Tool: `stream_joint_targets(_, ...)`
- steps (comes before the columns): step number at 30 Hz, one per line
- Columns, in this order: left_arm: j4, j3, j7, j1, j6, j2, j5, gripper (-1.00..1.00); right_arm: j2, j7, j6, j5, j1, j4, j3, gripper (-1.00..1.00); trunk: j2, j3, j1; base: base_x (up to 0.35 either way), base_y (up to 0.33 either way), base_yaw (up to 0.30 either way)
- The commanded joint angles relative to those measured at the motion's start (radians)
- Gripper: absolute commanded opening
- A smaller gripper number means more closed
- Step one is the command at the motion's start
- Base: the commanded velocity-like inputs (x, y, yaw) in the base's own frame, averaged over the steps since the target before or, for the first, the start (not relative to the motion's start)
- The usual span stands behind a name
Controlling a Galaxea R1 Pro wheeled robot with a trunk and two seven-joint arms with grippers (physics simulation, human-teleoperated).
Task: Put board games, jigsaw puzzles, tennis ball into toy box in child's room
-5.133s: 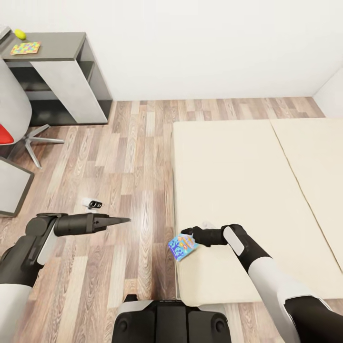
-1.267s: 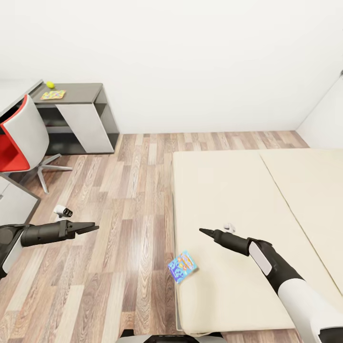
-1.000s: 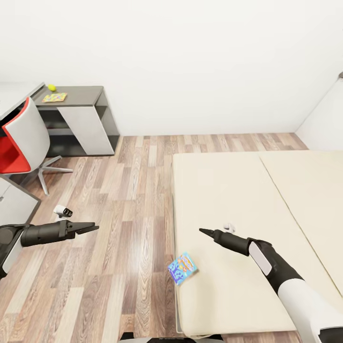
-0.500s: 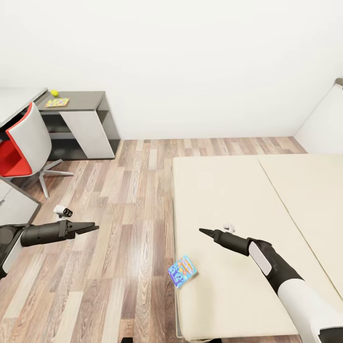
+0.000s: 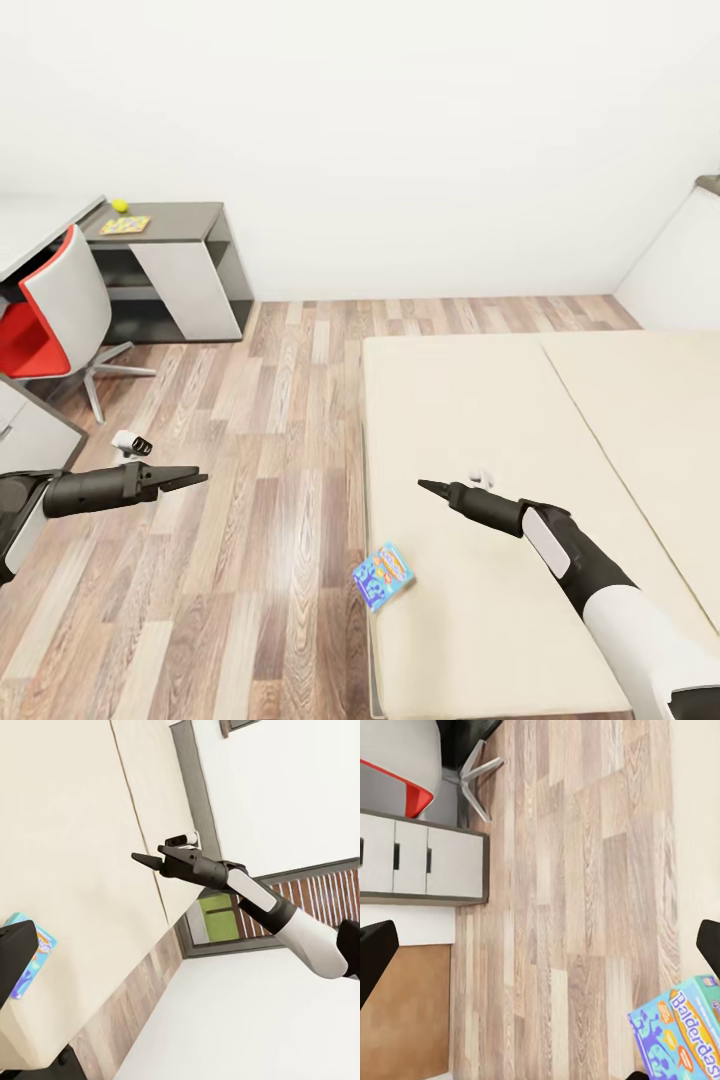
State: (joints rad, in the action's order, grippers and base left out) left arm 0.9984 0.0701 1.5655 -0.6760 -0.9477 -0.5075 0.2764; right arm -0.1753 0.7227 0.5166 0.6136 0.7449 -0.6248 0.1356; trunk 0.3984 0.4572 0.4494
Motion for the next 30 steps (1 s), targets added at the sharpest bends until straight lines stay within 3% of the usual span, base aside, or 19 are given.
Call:
stream_joint_targets(1, 0.000, -0.001, 0.004, -0.001, -0.011, 0.000, 0.000, 1.00, -0.001, -0.002, 0.007, 0.009, 0.001, 0.000, 0.004, 1.00, 0.002, 0.000, 0.001, 0.000, 0.000, 0.000)
stream_joint_targets(30, 0.003, 0.000, 0.005, -0.001, -0.011, 0.000, 0.001, 1.00, -0.004, -0.004, 0.006, 0.006, 0.001, 0.000, 0.002, 1.00, 0.002, -0.049, 0.001, 0.000, 0.000, 0.000)
